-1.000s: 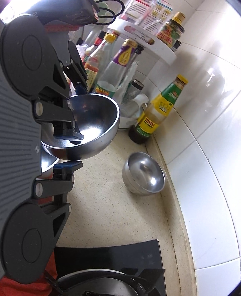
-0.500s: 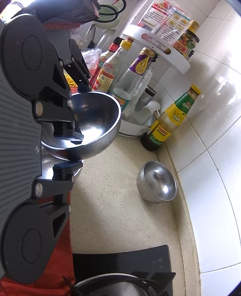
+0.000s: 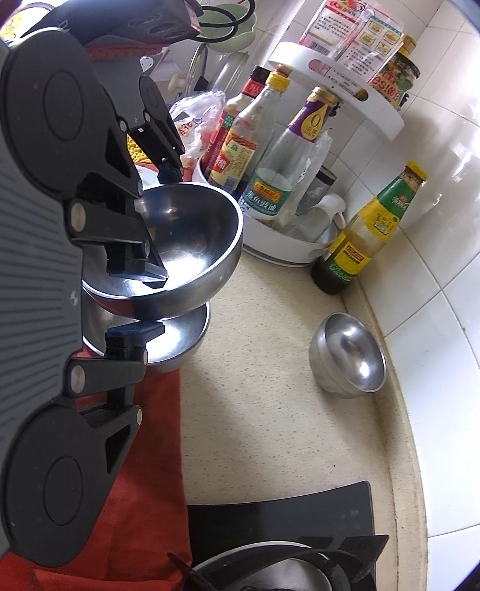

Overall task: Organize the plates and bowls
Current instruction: 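Lower the steel bowl into the bowl on the red cloth and open both grippers, then move both grippers to the steel bowl beside the oil bottle by the wall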

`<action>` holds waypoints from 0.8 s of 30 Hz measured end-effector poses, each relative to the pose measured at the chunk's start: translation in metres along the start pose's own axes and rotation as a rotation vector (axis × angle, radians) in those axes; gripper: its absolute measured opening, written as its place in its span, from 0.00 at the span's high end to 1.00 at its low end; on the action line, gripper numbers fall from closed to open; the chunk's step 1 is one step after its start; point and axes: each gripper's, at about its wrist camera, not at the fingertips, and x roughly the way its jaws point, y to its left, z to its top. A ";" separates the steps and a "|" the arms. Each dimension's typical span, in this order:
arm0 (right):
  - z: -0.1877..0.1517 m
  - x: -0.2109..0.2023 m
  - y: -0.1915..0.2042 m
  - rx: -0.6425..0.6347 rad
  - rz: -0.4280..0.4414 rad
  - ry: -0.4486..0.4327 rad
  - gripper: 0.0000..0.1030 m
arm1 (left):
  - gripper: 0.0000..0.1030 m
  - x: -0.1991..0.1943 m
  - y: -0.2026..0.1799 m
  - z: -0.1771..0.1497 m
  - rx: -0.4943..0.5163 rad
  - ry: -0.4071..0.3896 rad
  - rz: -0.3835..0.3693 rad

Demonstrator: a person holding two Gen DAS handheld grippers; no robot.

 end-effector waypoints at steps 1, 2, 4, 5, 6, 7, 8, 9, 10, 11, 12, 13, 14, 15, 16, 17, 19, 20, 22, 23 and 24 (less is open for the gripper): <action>-0.001 0.000 0.000 0.000 -0.001 0.004 0.74 | 0.23 0.000 0.000 -0.001 -0.002 0.002 -0.001; -0.002 0.000 -0.001 0.000 -0.001 0.009 0.74 | 0.23 0.000 0.000 -0.002 -0.004 0.005 0.000; -0.004 0.002 -0.001 0.003 -0.001 0.020 0.74 | 0.23 0.002 -0.001 -0.005 -0.005 0.013 0.002; -0.005 0.003 -0.002 0.005 -0.001 0.027 0.74 | 0.23 0.002 -0.001 -0.006 -0.005 0.017 0.003; -0.006 0.004 -0.003 0.006 -0.002 0.033 0.74 | 0.23 0.003 -0.002 -0.008 -0.005 0.022 0.003; -0.007 0.004 -0.003 0.008 -0.002 0.040 0.74 | 0.23 0.003 -0.002 -0.009 -0.007 0.026 0.004; -0.007 0.005 -0.004 0.010 -0.002 0.046 0.74 | 0.23 0.003 -0.002 -0.010 -0.008 0.029 0.005; -0.008 0.006 -0.004 0.010 -0.003 0.051 0.74 | 0.23 0.004 -0.002 -0.011 -0.009 0.032 0.005; -0.009 0.006 -0.004 0.009 -0.004 0.055 0.74 | 0.23 0.005 -0.002 -0.012 -0.013 0.035 0.006; -0.009 0.008 -0.004 0.009 -0.005 0.059 0.73 | 0.23 0.006 -0.001 -0.013 -0.017 0.039 0.007; -0.009 0.008 -0.004 0.007 -0.007 0.063 0.73 | 0.23 0.006 -0.001 -0.014 -0.021 0.041 0.008; -0.009 0.009 -0.004 0.005 -0.007 0.065 0.73 | 0.24 0.007 0.000 -0.014 -0.026 0.044 0.010; -0.009 0.010 -0.003 0.004 -0.007 0.066 0.72 | 0.24 0.008 0.001 -0.014 -0.031 0.048 0.009; -0.009 0.011 -0.003 0.000 -0.009 0.069 0.72 | 0.24 0.008 0.003 -0.015 -0.039 0.050 0.007; -0.008 0.012 -0.002 -0.005 -0.010 0.067 0.72 | 0.25 0.008 0.004 -0.015 -0.046 0.050 0.010; -0.008 0.012 0.000 -0.013 -0.011 0.064 0.71 | 0.26 0.008 0.006 -0.015 -0.048 0.048 0.016; -0.006 0.011 0.002 -0.035 -0.019 0.051 0.71 | 0.25 0.005 0.008 -0.015 -0.056 0.035 0.037; -0.006 0.010 0.003 -0.046 -0.030 0.042 0.71 | 0.25 0.004 0.010 -0.015 -0.062 0.029 0.039; -0.003 0.009 0.004 -0.061 -0.047 0.028 0.70 | 0.24 0.001 0.013 -0.014 -0.075 0.018 0.045; -0.002 0.008 0.003 -0.060 -0.047 0.026 0.68 | 0.24 -0.001 0.015 -0.014 -0.080 0.012 0.051; 0.000 0.007 0.003 -0.062 -0.058 0.020 0.67 | 0.24 -0.002 0.016 -0.014 -0.084 0.008 0.053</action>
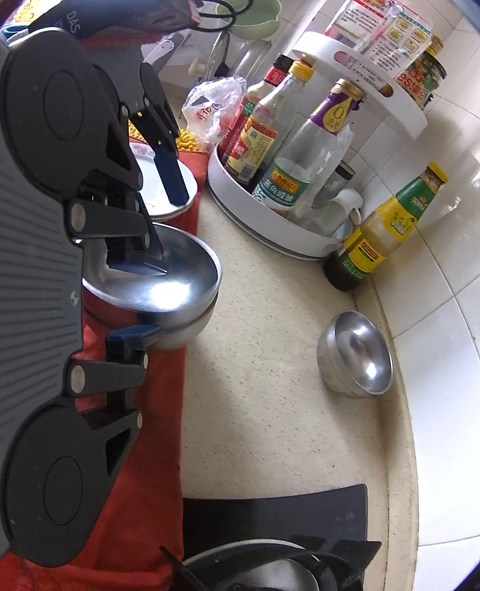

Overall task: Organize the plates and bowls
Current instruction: 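Move both grippers to the steel bowl beside the oil bottle by the wall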

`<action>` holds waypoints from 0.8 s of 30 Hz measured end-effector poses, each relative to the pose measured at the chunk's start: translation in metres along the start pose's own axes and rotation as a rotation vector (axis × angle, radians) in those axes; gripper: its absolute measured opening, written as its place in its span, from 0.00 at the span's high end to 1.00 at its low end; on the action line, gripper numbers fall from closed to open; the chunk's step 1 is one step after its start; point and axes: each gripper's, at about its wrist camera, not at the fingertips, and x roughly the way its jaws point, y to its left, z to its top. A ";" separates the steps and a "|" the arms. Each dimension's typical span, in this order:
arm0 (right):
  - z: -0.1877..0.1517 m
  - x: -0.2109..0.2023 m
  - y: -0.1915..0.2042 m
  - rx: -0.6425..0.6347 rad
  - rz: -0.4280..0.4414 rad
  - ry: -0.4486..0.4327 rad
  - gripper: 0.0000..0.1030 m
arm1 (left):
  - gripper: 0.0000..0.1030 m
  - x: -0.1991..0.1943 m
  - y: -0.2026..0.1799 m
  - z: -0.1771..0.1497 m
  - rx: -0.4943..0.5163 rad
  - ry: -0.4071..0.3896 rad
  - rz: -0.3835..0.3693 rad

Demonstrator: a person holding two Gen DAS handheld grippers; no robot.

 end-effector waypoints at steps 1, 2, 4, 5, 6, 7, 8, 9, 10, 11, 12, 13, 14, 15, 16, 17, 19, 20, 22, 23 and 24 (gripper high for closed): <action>0.001 -0.001 -0.001 -0.008 -0.012 -0.010 0.67 | 0.24 -0.001 0.002 0.001 -0.006 -0.004 0.002; 0.002 -0.003 -0.001 -0.010 -0.017 -0.017 0.67 | 0.24 -0.002 0.003 0.001 -0.010 -0.008 0.004; 0.004 -0.005 -0.004 -0.001 -0.011 -0.023 0.67 | 0.24 -0.002 0.004 0.003 -0.013 -0.010 0.007; 0.005 -0.005 -0.005 -0.003 -0.014 -0.027 0.67 | 0.24 -0.001 0.004 0.004 -0.014 -0.011 0.009; 0.005 -0.006 -0.005 -0.002 -0.015 -0.031 0.67 | 0.24 -0.001 0.004 0.004 -0.011 -0.011 0.009; 0.006 -0.007 -0.006 -0.002 -0.014 -0.033 0.67 | 0.24 0.000 0.003 0.005 -0.008 -0.013 0.009; 0.007 -0.007 -0.008 -0.002 -0.015 -0.035 0.67 | 0.24 0.000 0.002 0.005 -0.005 -0.015 0.009; 0.007 -0.008 -0.009 -0.001 -0.018 -0.038 0.67 | 0.23 0.000 0.000 0.006 -0.001 -0.017 0.008; 0.007 -0.009 -0.010 -0.001 -0.022 -0.041 0.67 | 0.23 0.000 -0.001 0.007 0.001 -0.019 0.008; 0.007 -0.010 -0.011 -0.002 -0.024 -0.044 0.67 | 0.22 0.000 -0.001 0.007 0.004 -0.020 0.007; 0.006 -0.010 -0.011 -0.008 -0.024 -0.047 0.67 | 0.22 0.001 -0.002 0.008 0.005 -0.021 0.007; 0.006 -0.011 -0.011 -0.017 -0.026 -0.050 0.67 | 0.22 0.002 -0.003 0.008 0.008 -0.020 0.008; 0.004 -0.010 -0.011 -0.026 -0.031 -0.050 0.67 | 0.21 0.003 -0.003 0.009 0.011 -0.019 0.008; 0.003 -0.008 -0.011 -0.033 -0.038 -0.047 0.67 | 0.21 0.004 -0.004 0.010 0.014 -0.018 0.008; 0.002 -0.005 -0.012 -0.038 -0.044 -0.041 0.67 | 0.21 0.005 -0.005 0.010 0.018 -0.017 0.008; 0.001 -0.002 -0.013 -0.039 -0.047 -0.035 0.67 | 0.21 0.006 -0.006 0.011 0.020 -0.017 0.008; -0.001 0.005 -0.017 -0.030 -0.055 -0.017 0.67 | 0.21 0.008 -0.007 0.013 0.023 -0.017 0.007; -0.002 0.007 -0.019 -0.025 -0.056 -0.009 0.67 | 0.21 0.008 -0.007 0.013 0.025 -0.016 0.006; -0.002 0.010 -0.022 -0.023 -0.053 0.000 0.67 | 0.20 0.011 -0.008 0.014 0.030 -0.014 0.007; -0.002 0.011 -0.023 -0.026 -0.052 0.001 0.67 | 0.20 0.012 -0.008 0.015 0.032 -0.013 0.008; -0.001 0.011 -0.023 -0.029 -0.054 0.001 0.67 | 0.20 0.013 -0.008 0.016 0.033 -0.012 0.009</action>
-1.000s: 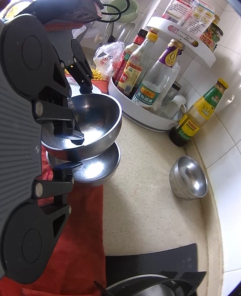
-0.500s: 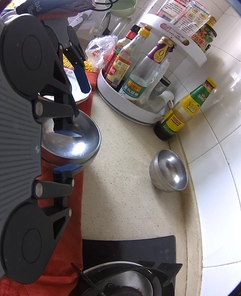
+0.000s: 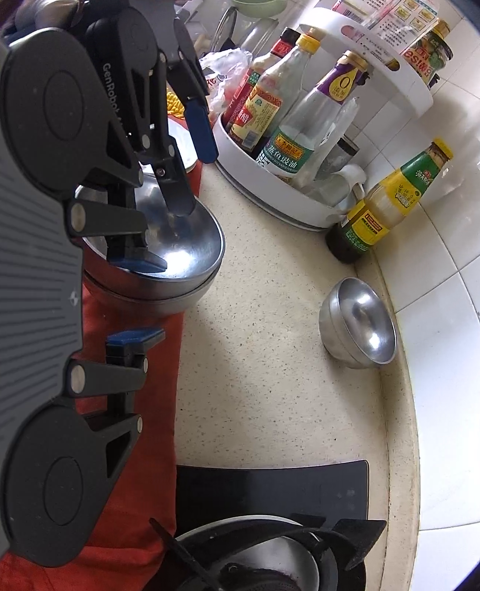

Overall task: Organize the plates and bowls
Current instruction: 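Move both grippers to the steel bowl beside the oil bottle by the wall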

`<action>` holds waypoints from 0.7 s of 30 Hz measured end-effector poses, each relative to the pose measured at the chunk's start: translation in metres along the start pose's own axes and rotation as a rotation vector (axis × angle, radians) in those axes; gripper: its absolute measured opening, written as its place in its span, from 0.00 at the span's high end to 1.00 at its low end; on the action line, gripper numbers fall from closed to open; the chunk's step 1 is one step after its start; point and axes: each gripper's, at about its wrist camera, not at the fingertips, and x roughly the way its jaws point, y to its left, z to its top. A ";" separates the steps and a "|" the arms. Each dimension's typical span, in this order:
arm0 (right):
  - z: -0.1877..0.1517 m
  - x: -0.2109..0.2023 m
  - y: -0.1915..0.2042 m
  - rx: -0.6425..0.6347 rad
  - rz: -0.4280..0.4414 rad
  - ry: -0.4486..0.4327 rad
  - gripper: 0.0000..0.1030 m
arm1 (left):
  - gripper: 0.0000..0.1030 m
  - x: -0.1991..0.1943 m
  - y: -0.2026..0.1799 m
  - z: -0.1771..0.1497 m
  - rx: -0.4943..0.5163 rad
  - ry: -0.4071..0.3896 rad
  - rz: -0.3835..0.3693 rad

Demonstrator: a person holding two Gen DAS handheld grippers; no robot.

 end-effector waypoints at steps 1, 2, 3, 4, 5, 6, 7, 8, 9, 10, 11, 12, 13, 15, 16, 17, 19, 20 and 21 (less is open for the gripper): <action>0.001 0.001 -0.001 -0.005 -0.004 0.000 0.67 | 0.20 0.001 0.000 0.001 0.001 0.000 0.001; 0.002 0.002 -0.001 -0.009 -0.006 0.003 0.67 | 0.19 0.002 0.001 0.003 0.002 -0.001 0.002; 0.002 0.002 -0.001 -0.011 -0.007 0.005 0.66 | 0.19 0.003 0.001 0.004 0.004 -0.002 0.003; 0.003 0.002 -0.001 -0.013 -0.007 0.006 0.66 | 0.19 0.004 0.001 0.005 0.007 -0.003 0.005; 0.004 0.002 -0.001 -0.015 -0.007 0.005 0.66 | 0.19 0.005 0.002 0.007 0.010 -0.003 0.007; 0.005 0.002 -0.001 -0.017 -0.007 0.002 0.66 | 0.18 0.006 0.003 0.009 0.013 -0.004 0.009; 0.007 0.001 -0.001 -0.018 -0.008 -0.004 0.66 | 0.18 0.007 0.003 0.011 0.019 -0.004 0.013; 0.010 0.000 -0.002 -0.019 -0.010 -0.010 0.66 | 0.18 0.009 0.004 0.013 0.023 -0.004 0.016; 0.013 -0.001 -0.002 -0.019 -0.010 -0.014 0.66 | 0.18 0.011 0.004 0.015 0.028 -0.003 0.020; 0.016 -0.001 -0.003 -0.019 -0.010 -0.017 0.66 | 0.18 0.012 0.005 0.017 0.033 -0.004 0.024; 0.019 -0.001 -0.002 -0.021 -0.017 -0.026 0.66 | 0.18 0.014 0.006 0.020 0.037 -0.004 0.027; 0.023 -0.003 -0.002 -0.026 -0.027 -0.037 0.66 | 0.18 0.016 0.006 0.022 0.040 -0.004 0.030; 0.026 -0.004 -0.002 -0.024 -0.026 -0.044 0.66 | 0.18 0.018 0.008 0.024 0.043 -0.004 0.032; 0.033 -0.007 -0.002 -0.017 -0.014 -0.057 0.66 | 0.18 0.022 0.009 0.029 0.048 -0.004 0.036; 0.036 -0.007 -0.002 -0.021 -0.017 -0.065 0.66 | 0.18 0.024 0.010 0.032 0.053 -0.005 0.039; 0.040 -0.008 -0.001 -0.026 -0.024 -0.073 0.66 | 0.18 0.025 0.010 0.035 0.057 -0.006 0.041; 0.047 -0.007 -0.001 -0.029 -0.030 -0.083 0.66 | 0.17 0.028 0.010 0.040 0.064 -0.008 0.044; 0.051 -0.007 -0.001 -0.028 -0.034 -0.087 0.66 | 0.17 0.030 0.010 0.042 0.067 -0.008 0.045; 0.054 -0.006 -0.001 -0.027 -0.038 -0.091 0.66 | 0.17 0.031 0.011 0.044 0.069 -0.007 0.047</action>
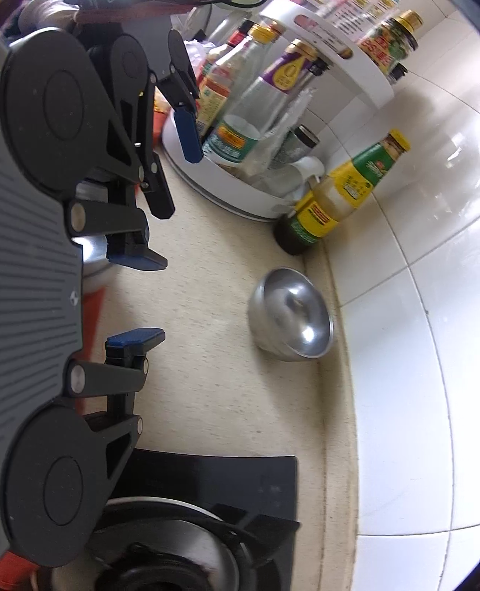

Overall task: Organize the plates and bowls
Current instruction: 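Move both grippers to the steel bowl beside the oil bottle by the wall, then grip the bowl rim with the left gripper while the right gripper grips it too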

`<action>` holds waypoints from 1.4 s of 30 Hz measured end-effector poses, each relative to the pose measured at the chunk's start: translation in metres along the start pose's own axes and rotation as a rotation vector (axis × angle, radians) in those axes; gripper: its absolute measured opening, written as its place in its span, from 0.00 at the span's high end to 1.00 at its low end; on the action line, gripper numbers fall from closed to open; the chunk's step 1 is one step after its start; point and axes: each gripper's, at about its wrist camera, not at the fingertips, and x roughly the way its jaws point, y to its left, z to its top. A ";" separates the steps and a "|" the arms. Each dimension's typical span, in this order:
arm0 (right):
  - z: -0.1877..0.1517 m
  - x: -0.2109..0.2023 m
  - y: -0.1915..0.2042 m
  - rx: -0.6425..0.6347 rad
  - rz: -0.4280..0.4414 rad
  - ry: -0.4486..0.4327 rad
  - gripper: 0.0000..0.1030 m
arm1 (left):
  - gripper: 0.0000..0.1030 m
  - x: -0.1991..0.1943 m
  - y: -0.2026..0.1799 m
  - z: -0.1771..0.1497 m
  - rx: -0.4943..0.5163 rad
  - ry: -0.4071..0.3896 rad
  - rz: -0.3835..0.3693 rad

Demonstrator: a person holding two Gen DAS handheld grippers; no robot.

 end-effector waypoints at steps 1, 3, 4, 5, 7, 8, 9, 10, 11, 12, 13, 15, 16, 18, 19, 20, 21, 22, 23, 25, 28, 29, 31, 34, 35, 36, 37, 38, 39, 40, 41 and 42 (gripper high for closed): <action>0.003 0.002 -0.001 0.001 -0.003 -0.002 0.66 | 0.17 0.002 0.001 0.003 0.002 0.001 0.002; 0.010 0.006 -0.002 0.005 -0.008 -0.004 0.66 | 0.17 0.005 0.002 0.007 0.008 0.001 0.007; 0.013 0.008 -0.002 0.006 -0.010 -0.006 0.66 | 0.17 0.007 0.002 0.009 0.010 0.002 0.011; 0.016 0.009 -0.003 0.008 -0.013 -0.008 0.66 | 0.17 0.009 0.003 0.012 0.011 0.002 0.012; 0.022 0.013 -0.005 0.012 -0.016 -0.011 0.66 | 0.17 0.014 0.003 0.016 0.014 0.004 0.016; 0.025 0.015 -0.006 0.013 -0.018 -0.013 0.66 | 0.17 0.017 0.003 0.019 0.014 0.007 0.018; 0.028 0.018 -0.006 0.014 -0.022 -0.016 0.66 | 0.17 0.020 0.003 0.020 0.015 0.009 0.019; 0.031 0.020 -0.007 0.016 -0.026 -0.018 0.66 | 0.17 0.023 0.003 0.023 0.017 0.014 0.020; 0.034 0.022 -0.007 0.016 -0.029 -0.019 0.66 | 0.17 0.026 0.003 0.025 0.019 0.017 0.022; 0.037 0.023 -0.008 0.017 -0.032 -0.022 0.66 | 0.17 0.030 0.003 0.026 0.022 0.020 0.023; 0.040 0.025 -0.008 0.017 -0.035 -0.024 0.66 | 0.17 0.034 0.003 0.028 0.024 0.025 0.026; 0.047 0.029 -0.009 0.017 -0.041 -0.031 0.65 | 0.17 0.041 0.003 0.032 0.024 0.034 0.027; 0.051 0.032 -0.009 0.015 -0.045 -0.033 0.65 | 0.17 0.045 0.004 0.034 0.023 0.038 0.027; 0.059 0.037 -0.011 0.014 -0.054 -0.040 0.65 | 0.17 0.052 0.005 0.037 0.021 0.044 0.026; 0.063 0.039 -0.012 0.018 -0.057 -0.044 0.65 | 0.17 0.056 0.006 0.039 0.019 0.047 0.026; 0.067 0.042 -0.013 0.021 -0.060 -0.045 0.65 | 0.17 0.060 0.007 0.041 0.018 0.051 0.026; 0.071 0.045 -0.014 0.023 -0.062 -0.044 0.65 | 0.17 0.063 0.008 0.042 0.016 0.055 0.027; 0.074 0.048 -0.015 0.024 -0.064 -0.042 0.65 | 0.17 0.067 0.009 0.044 0.014 0.060 0.028; 0.077 0.051 -0.016 0.022 -0.067 -0.040 0.65 | 0.17 0.071 0.011 0.046 0.011 0.066 0.029; 0.083 0.058 -0.016 0.017 -0.073 -0.036 0.65 | 0.17 0.080 0.013 0.049 0.008 0.075 0.029; 0.091 0.067 -0.019 0.020 -0.075 -0.029 0.65 | 0.17 0.090 0.016 0.053 0.005 0.085 0.030; 0.093 0.071 -0.019 0.020 -0.077 -0.028 0.65 | 0.17 0.093 0.017 0.055 0.003 0.086 0.031; 0.097 0.078 -0.021 0.023 -0.080 -0.022 0.65 | 0.17 0.098 0.019 0.058 -0.004 0.089 0.026; 0.103 0.086 -0.023 0.030 -0.084 -0.020 0.65 | 0.17 0.100 0.021 0.065 -0.013 0.080 0.017; 0.105 0.088 -0.024 0.032 -0.086 -0.021 0.65 | 0.17 0.100 0.022 0.067 -0.017 0.075 0.013; 0.106 0.090 -0.024 0.033 -0.086 -0.021 0.65 | 0.16 0.101 0.022 0.070 -0.019 0.074 0.005; 0.108 0.091 -0.025 0.034 -0.086 -0.020 0.65 | 0.16 0.100 0.023 0.072 -0.022 0.065 0.003; 0.109 0.093 -0.026 0.035 -0.088 -0.021 0.65 | 0.16 0.101 0.023 0.074 -0.023 0.060 0.004; 0.111 0.095 -0.027 0.034 -0.091 -0.021 0.65 | 0.16 0.102 0.024 0.076 -0.023 0.059 0.001; 0.112 0.096 -0.028 0.037 -0.093 -0.019 0.65 | 0.16 0.103 0.024 0.078 -0.024 0.057 -0.003; 0.113 0.098 -0.029 0.041 -0.093 -0.017 0.65 | 0.16 0.104 0.024 0.080 -0.024 0.057 -0.003; 0.114 0.099 -0.030 0.043 -0.093 -0.015 0.65 | 0.16 0.106 0.024 0.082 -0.023 0.057 -0.003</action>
